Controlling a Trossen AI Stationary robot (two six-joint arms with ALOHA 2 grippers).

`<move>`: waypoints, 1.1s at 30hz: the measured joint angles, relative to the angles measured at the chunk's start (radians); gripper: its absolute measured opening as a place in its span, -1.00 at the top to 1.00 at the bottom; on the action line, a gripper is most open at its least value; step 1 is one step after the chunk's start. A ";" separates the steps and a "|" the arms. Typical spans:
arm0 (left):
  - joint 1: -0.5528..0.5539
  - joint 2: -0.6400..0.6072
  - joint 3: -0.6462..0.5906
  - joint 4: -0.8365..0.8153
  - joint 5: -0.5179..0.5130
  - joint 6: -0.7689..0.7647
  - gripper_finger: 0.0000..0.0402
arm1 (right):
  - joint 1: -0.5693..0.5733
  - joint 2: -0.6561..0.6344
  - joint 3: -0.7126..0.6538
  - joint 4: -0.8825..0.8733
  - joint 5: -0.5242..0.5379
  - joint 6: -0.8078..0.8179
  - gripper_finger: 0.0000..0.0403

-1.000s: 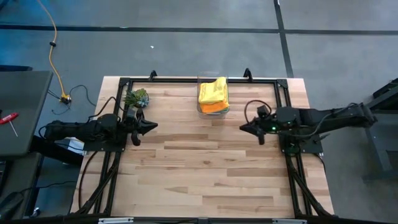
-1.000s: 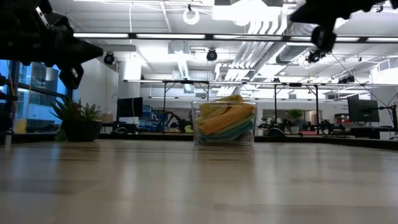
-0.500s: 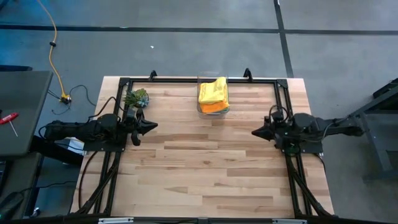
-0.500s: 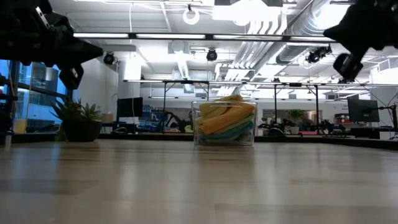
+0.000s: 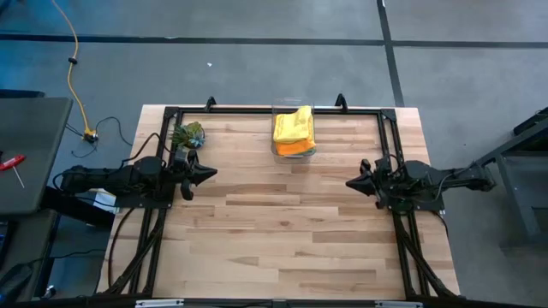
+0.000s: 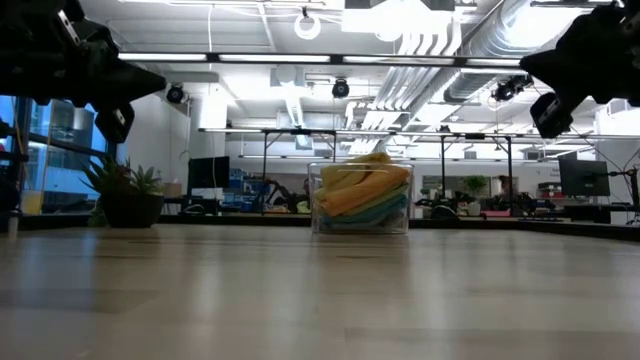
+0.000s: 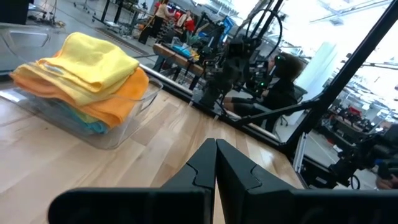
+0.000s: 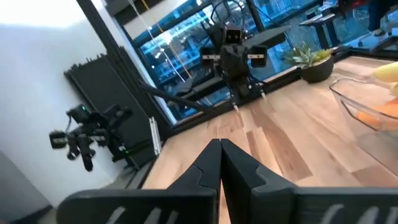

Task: Fold microfiber towels
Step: Return to Home Position

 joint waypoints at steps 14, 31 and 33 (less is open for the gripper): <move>0.000 0.001 0.000 0.000 -0.001 0.000 1.00 | 0.000 0.030 0.001 -0.058 -0.005 -0.140 1.00; 0.000 0.001 0.000 0.000 -0.003 0.000 1.00 | 0.000 0.030 0.001 -0.060 -0.005 0.016 1.00; 0.000 0.001 0.000 0.000 -0.003 0.000 1.00 | 0.000 0.030 0.001 -0.060 -0.005 0.013 1.00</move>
